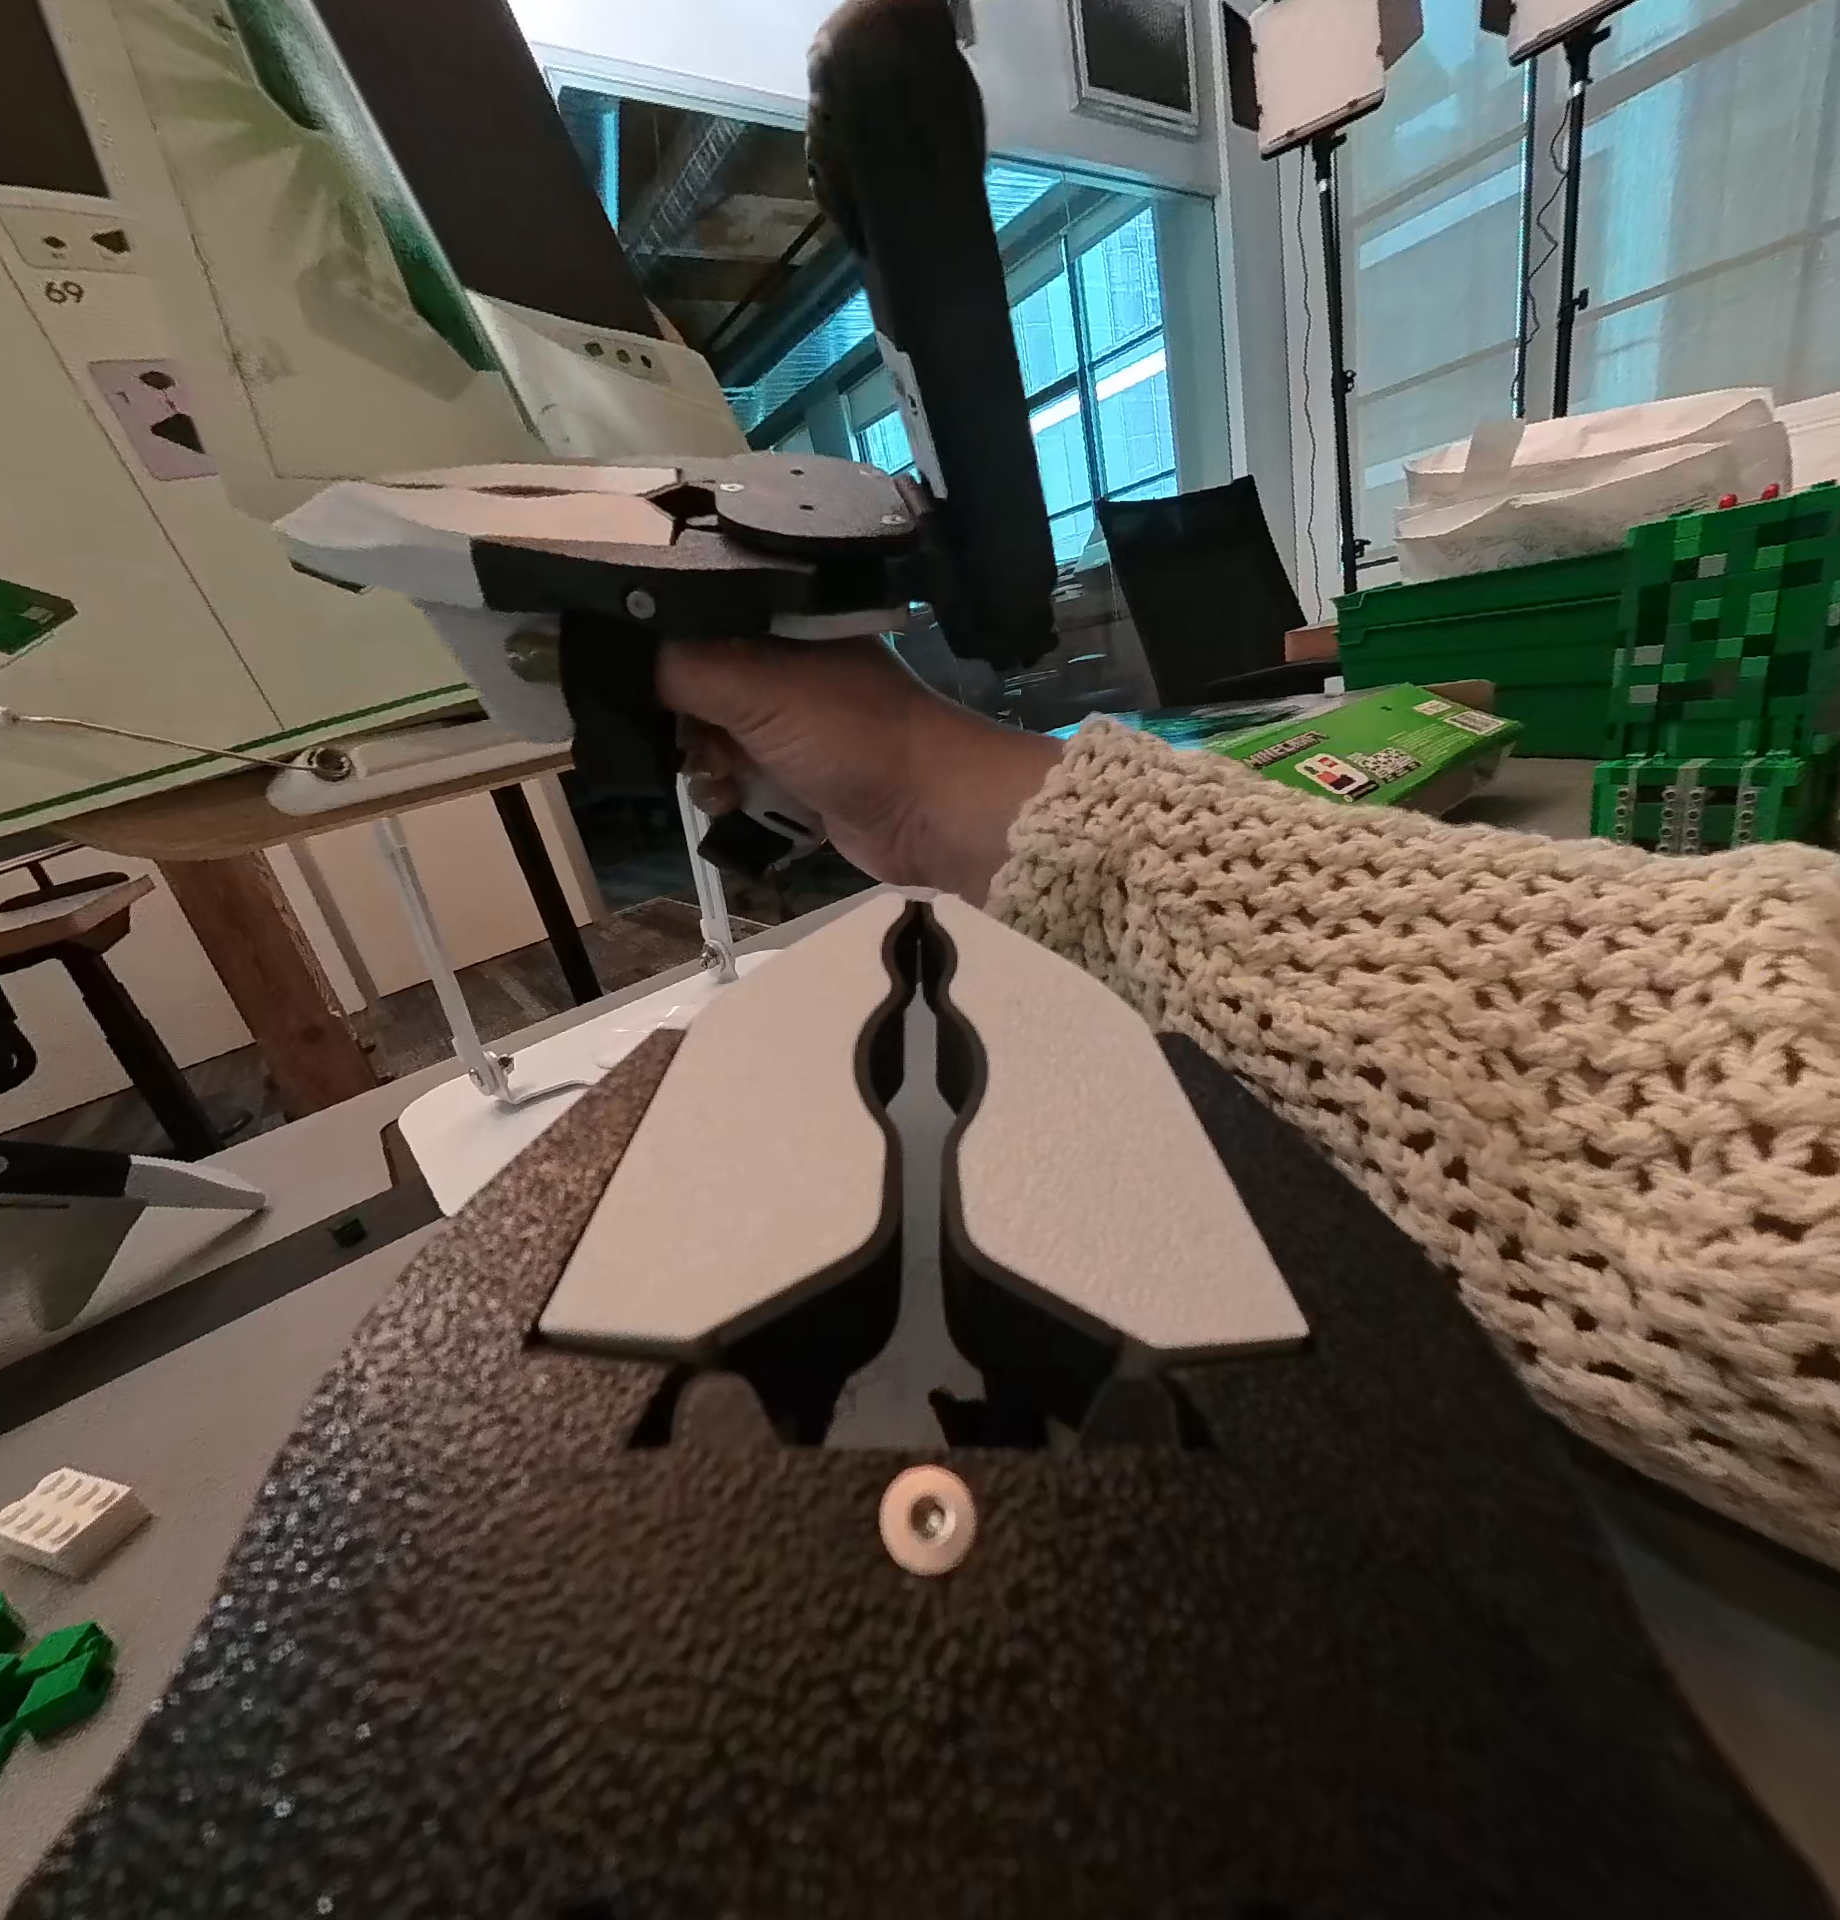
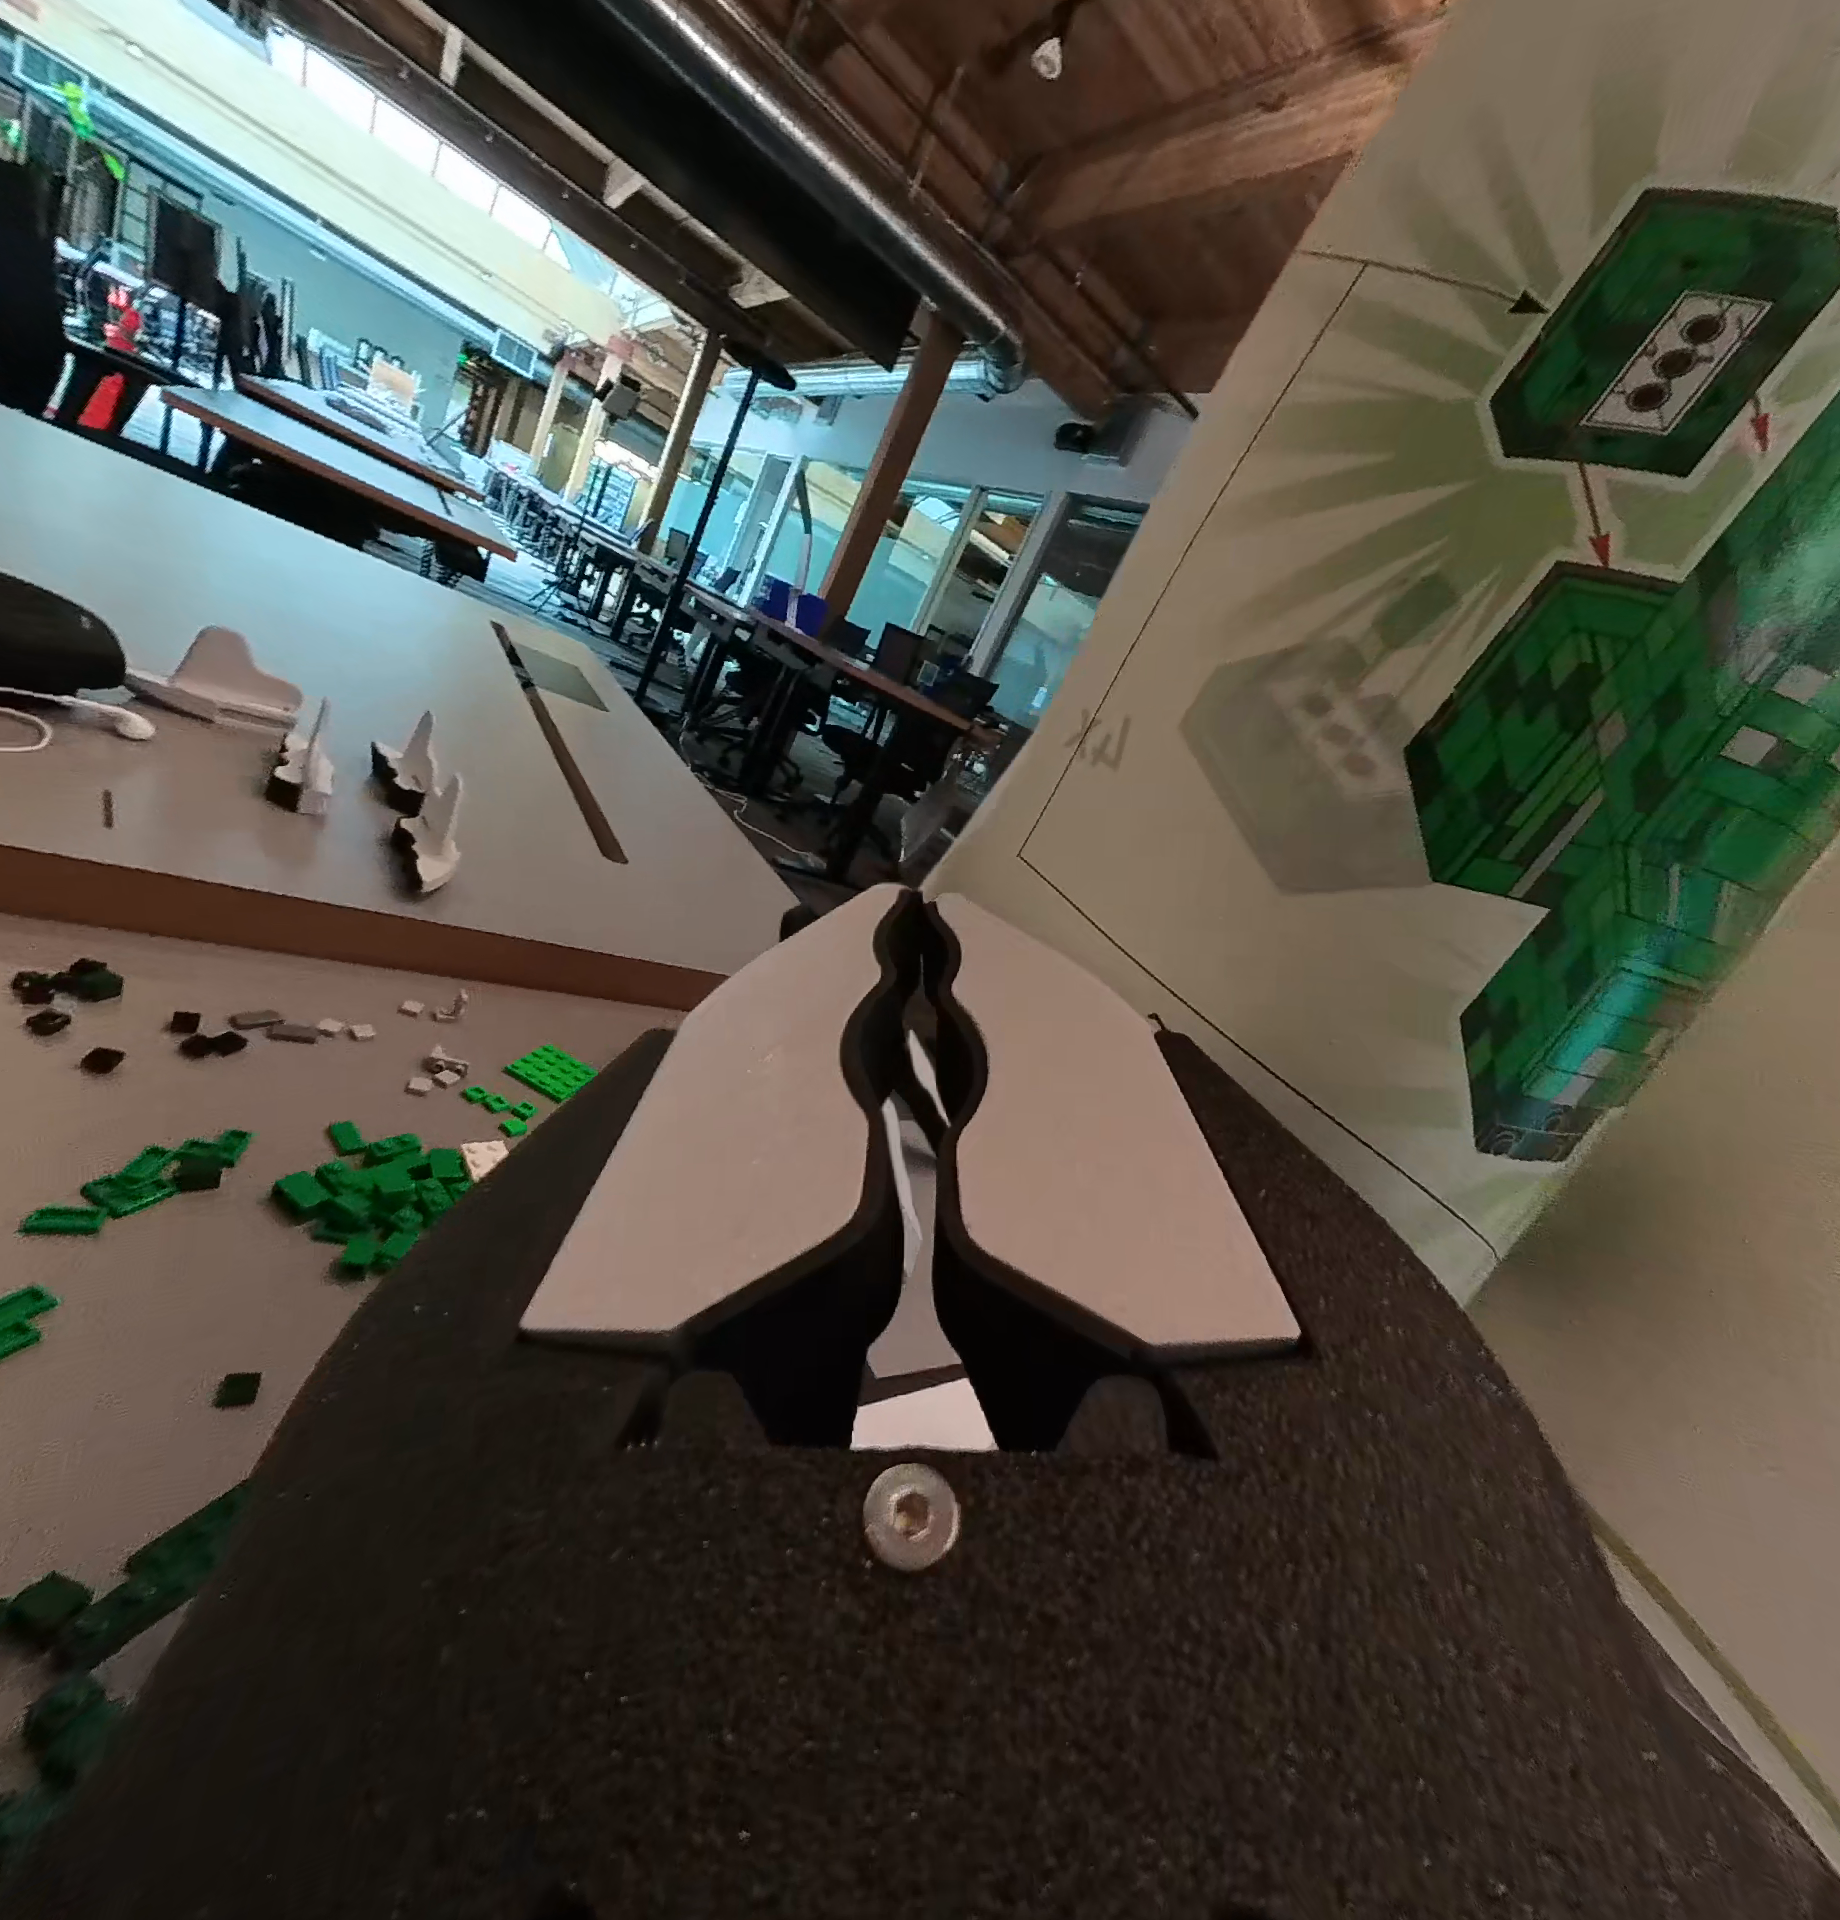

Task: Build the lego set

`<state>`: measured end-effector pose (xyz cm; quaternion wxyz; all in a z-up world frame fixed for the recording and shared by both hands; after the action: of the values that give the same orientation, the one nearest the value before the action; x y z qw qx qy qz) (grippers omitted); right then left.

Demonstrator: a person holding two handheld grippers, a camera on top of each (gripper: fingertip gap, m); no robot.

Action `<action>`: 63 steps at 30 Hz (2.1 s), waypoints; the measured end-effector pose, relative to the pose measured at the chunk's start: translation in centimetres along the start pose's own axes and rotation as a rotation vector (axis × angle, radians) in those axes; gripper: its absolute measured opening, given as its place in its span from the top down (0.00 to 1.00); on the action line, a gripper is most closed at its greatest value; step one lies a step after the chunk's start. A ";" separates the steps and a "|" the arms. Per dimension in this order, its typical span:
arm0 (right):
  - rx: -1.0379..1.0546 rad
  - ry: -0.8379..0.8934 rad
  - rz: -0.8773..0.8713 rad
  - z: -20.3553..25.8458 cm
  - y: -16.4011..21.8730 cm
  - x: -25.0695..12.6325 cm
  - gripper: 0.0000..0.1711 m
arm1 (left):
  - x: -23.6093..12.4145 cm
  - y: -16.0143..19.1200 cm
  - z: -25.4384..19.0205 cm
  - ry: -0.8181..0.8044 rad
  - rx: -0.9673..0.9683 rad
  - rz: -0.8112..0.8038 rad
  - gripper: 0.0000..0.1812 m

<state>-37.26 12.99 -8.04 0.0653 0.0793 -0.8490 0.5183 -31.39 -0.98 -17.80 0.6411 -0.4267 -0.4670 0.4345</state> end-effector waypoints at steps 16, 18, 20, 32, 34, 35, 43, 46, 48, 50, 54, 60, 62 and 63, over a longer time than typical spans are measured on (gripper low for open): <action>-0.082 0.042 0.202 1.8 1.5 3.4 1.00 | 0.0 0.0 0.0 -0.001 -0.006 0.000 1.00; -0.142 0.068 0.250 2.5 2.0 4.4 1.00 | 0.0 0.0 0.0 0.000 -0.004 0.000 1.00; -0.160 0.098 0.229 3.0 1.9 5.1 1.00 | 0.0 0.0 0.0 0.000 -0.004 0.000 1.00; -0.008 0.060 -0.216 2.0 -4.0 1.7 0.83 | 0.0 0.0 -0.1 0.001 -0.012 -0.005 1.00; 0.024 0.209 -0.211 -0.3 -3.5 0.4 0.79 | 0.0 0.0 -0.1 0.001 -0.012 -0.005 1.00; 0.051 0.258 -0.189 -1.3 -2.9 -0.1 0.74 | 0.1 0.0 -0.1 0.002 -0.011 -0.004 1.00; 0.210 0.286 0.037 -3.6 1.7 -0.4 0.48 | 0.1 0.0 -0.1 0.002 -0.011 -0.004 1.00; 0.232 0.259 0.077 -3.1 2.6 0.3 0.45 | 0.1 0.0 -0.2 0.002 -0.012 -0.004 1.00; 0.236 0.237 0.084 -2.7 2.8 0.7 0.44 | 0.1 0.0 -0.2 0.002 -0.012 -0.004 1.00; 0.247 0.209 0.101 -2.3 3.1 1.2 0.43 | 0.1 0.0 -0.2 0.003 -0.012 -0.004 1.00; 0.254 0.173 0.120 -1.5 3.4 2.0 0.42 | 0.1 0.0 -0.2 0.002 -0.012 -0.004 1.00; 0.246 0.158 0.100 -1.2 2.7 2.4 0.43 | 0.2 0.1 -0.2 -0.001 -0.012 -0.003 1.00; 0.233 0.163 0.084 -1.3 2.1 2.2 0.46 | 0.2 0.1 -0.1 -0.004 -0.016 -0.004 1.00; 0.222 0.168 0.070 -1.4 1.5 2.0 0.47 | 0.2 0.1 -0.1 -0.005 -0.018 -0.004 1.00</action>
<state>-39.46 14.78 -8.36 0.1088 0.0126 -0.7804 0.6156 -31.28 -0.79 -17.88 0.6369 -0.4306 -0.4732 0.4301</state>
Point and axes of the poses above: each gripper's, where its closed fingertips meet, x out along the fingers, y out of its underside, z = x × y across the jaws, the point moved 5 cm from there along -x, back along the fingers, and after that the axes turned 3 degrees about -y, right-handed, at the moved point
